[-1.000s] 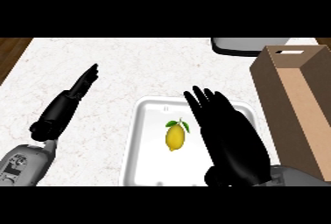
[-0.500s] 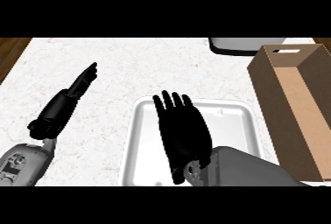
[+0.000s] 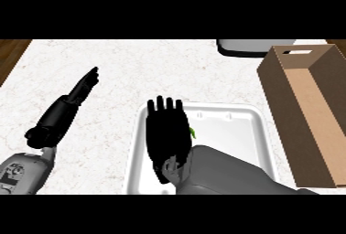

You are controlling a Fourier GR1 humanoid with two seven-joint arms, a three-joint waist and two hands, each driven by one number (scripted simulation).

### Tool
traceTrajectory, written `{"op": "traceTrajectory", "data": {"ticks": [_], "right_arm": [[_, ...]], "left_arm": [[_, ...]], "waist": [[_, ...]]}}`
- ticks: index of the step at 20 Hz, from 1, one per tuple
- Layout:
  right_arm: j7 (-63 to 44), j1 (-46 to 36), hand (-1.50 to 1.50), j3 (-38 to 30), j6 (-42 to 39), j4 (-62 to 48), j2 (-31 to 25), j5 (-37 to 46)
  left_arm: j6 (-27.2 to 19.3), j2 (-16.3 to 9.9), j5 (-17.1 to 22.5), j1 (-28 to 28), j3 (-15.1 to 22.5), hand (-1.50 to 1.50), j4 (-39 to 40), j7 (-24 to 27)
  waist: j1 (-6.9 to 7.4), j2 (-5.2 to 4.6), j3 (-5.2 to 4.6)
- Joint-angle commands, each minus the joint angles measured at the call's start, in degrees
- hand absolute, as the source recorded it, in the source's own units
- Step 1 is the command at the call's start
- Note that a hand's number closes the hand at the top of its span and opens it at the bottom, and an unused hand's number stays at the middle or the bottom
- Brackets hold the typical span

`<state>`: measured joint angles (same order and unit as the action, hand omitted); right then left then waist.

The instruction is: Pick the lemon from the tray and place it in the cardboard box

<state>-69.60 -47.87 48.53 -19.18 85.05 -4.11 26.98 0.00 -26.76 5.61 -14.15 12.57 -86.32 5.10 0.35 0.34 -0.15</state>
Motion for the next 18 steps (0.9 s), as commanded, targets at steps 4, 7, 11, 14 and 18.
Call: {"op": "traceTrajectory", "data": {"ticks": [4, 7, 11, 14, 18], "right_arm": [[-14.74, -3.52, -1.5, 1.15, -1.92, -5.03, 3.97, 1.18], [-10.98, -0.5, -1.5, 0.49, -3.54, -6.79, 4.0, 3.82], [-9.56, 0.78, -1.5, 2.26, -1.8, -11.85, 4.02, 5.47], [-9.96, 0.29, -1.5, 1.03, -3.87, -11.39, 4.02, 5.54], [-9.42, 1.32, -1.5, 0.13, -3.18, -9.96, 4.03, 6.8]], "left_arm": [[1.31, -0.66, -0.37, 0.33, -0.7, 0.0, -1.2, -0.15], [0.22, 0.78, -1.4, 0.89, -0.65, 0.0, -0.09, 0.49], [0.66, 1.74, -1.05, -0.21, -0.67, 0.0, -0.2, -0.32], [1.84, -0.05, -1.24, 1.16, -1.57, 0.0, -1.64, -0.37], [1.83, 0.59, -2.05, 2.22, -2.18, 0.0, -1.2, 1.62]], "waist": [[0.52, -0.02, 0.06], [-0.28, -0.11, 0.09], [0.03, -0.21, 0.09], [0.12, -0.06, 0.11], [0.16, -0.06, 0.11]]}}
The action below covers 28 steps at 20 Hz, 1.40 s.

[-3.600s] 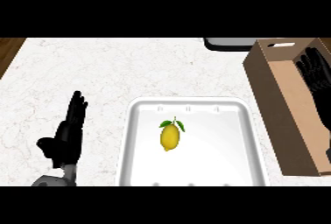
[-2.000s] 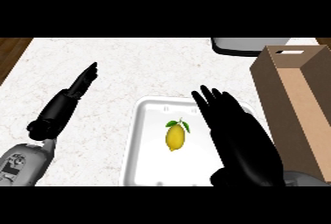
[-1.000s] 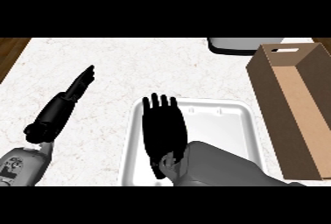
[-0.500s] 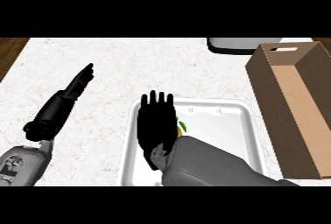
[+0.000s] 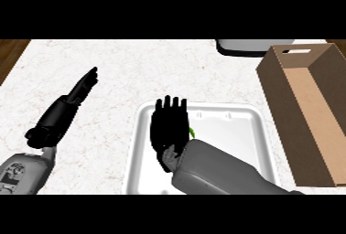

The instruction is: Pick the lemon from the tray and place it in the cardboard box

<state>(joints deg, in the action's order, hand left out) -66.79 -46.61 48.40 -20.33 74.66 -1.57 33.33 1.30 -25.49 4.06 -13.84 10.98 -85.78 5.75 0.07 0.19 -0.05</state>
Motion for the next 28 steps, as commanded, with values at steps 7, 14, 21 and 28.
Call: {"op": "traceTrajectory", "data": {"ticks": [7, 14, 21, 28], "right_arm": [[-8.32, 4.49, -1.5, 0.47, 0.55, -1.86, 1.5, 2.32], [-7.06, 5.32, -1.5, -0.87, -1.06, -5.39, 1.49, 5.42], [-4.43, 7.86, -1.5, -1.77, 0.59, -5.42, 1.5, 6.3], [12.96, 7.23, 1.5, -0.94, 7.26, -14.63, 1.51, 16.81]], "left_arm": [[-0.19, 2.29, -2.0, 0.31, 0.24, 0.0, -2.14, -2.03], [0.9, 2.55, -2.5, -0.23, -1.07, 0.0, -0.24, -1.86], [2.83, 3.19, -2.25, -1.78, -3.44, 0.0, 1.82, -1.58], [2.81, 4.71, -5.95, 3.68, -2.75, 0.0, -2.2, 1.92]], "waist": [[0.27, -0.06, 0.04], [0.0, -0.12, 0.03], [0.06, -0.22, 0.03], [0.85, -0.26, 0.06]]}}
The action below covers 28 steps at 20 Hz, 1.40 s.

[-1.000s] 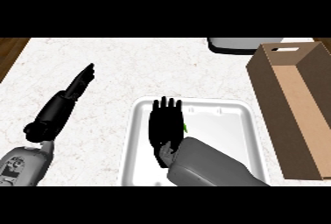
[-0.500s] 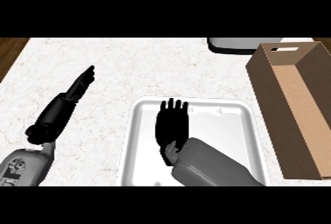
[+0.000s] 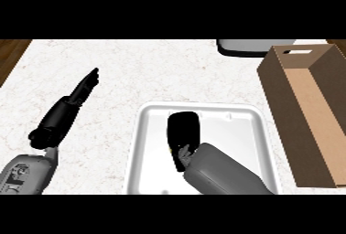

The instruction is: Pick the lemon from the tray and place it in the cardboard box

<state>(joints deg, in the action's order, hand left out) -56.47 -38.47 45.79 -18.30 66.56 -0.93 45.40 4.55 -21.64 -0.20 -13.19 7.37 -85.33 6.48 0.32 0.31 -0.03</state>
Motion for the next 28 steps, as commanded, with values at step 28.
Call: {"op": "traceTrajectory", "data": {"ticks": [28], "right_arm": [[5.06, -33.69, 1.5, -29.66, 28.74, -27.04, -10.56, 13.02]], "left_arm": [[2.5, 2.65, -2.52, -0.61, -1.57, 0.0, -0.94, -2.51]], "waist": [[0.41, -0.44, 0.0]]}}
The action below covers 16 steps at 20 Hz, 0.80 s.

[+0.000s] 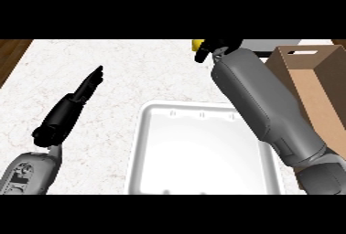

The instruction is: Pick the lemon from the tray and place it in the cardboard box

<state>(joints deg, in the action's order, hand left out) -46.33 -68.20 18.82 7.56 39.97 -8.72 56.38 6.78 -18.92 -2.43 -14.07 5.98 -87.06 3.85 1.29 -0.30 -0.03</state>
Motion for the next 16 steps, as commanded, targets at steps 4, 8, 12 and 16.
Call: {"op": "traceTrajectory", "data": {"ticks": [4, 8, 12, 16], "right_arm": [[-13.58, -4.31, 1.5, -6.05, 9.13, 1.22, -4.73, 4.21], [-16.03, -3.06, 1.5, -8.14, 8.38, 3.73, -9.69, 6.01], [-13.41, 1.61, 1.5, -11.57, 8.42, 7.36, -15.99, 5.44], [-12.25, 5.44, 1.5, -13.82, 5.57, 8.91, -19.67, 5.31]], "left_arm": [[0.94, -0.37, 0.87, 1.84, -1.27, 0.0, -0.11, 1.3], [1.31, -1.59, 0.8, 1.16, -2.73, 0.0, -0.57, 0.31], [0.76, -0.68, -0.47, 3.28, -2.22, 0.0, 0.13, 2.26], [0.13, 0.83, -1.57, 1.34, -1.92, 0.0, 1.55, 2.28]], "waist": [[-0.59, 0.33, 0.0], [-1.37, 0.56, 0.02], [-1.86, 0.57, 0.03], [-1.98, 0.46, 0.02]]}}
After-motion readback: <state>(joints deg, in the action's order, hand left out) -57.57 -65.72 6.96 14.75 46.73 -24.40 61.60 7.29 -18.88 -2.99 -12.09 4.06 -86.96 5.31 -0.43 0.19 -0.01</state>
